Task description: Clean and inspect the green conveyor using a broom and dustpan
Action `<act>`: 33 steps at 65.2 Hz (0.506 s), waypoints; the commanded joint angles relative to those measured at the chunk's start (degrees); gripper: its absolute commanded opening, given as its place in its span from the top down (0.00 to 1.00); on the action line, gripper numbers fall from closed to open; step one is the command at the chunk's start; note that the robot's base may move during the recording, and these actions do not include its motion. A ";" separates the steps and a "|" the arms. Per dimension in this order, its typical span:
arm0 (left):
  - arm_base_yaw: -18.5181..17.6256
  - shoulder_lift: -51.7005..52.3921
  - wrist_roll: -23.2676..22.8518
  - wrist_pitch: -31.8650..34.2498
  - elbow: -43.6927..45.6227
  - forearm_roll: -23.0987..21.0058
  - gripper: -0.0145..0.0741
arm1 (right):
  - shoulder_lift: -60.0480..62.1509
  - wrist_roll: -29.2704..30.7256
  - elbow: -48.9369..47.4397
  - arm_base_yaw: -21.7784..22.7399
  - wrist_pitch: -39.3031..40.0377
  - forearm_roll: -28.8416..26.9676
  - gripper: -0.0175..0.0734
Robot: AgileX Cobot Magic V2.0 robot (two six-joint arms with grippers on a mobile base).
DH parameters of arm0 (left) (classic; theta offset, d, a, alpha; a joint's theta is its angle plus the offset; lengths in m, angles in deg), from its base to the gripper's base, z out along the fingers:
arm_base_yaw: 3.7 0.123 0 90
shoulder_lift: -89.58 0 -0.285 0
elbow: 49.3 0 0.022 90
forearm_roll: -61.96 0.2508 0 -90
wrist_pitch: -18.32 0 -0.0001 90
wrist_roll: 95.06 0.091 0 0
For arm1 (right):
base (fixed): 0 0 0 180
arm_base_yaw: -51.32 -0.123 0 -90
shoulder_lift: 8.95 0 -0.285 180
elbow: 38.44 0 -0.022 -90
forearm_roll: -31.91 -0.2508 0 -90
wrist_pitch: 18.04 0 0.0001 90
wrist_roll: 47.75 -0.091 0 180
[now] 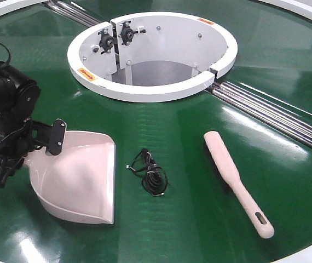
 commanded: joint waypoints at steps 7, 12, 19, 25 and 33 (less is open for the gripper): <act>-1.47 2.37 -2.47 0.05 1.64 2.42 0.85 | 0.59 0.12 0.15 0.36 3.99 0.70 0.82; -1.47 2.37 -2.47 0.01 1.64 2.18 0.84 | 0.59 0.12 0.15 0.36 3.99 0.70 0.82; -1.89 2.37 -2.47 -0.19 1.64 1.94 0.84 | 0.59 0.12 0.15 0.36 3.99 0.70 0.82; -1.89 2.37 -3.43 -0.19 1.64 1.83 0.84 | 0.59 0.12 0.15 0.36 3.99 0.70 0.82; -1.89 2.37 -4.02 -0.25 1.64 1.83 0.84 | 0.59 0.12 0.15 0.36 3.99 0.70 0.82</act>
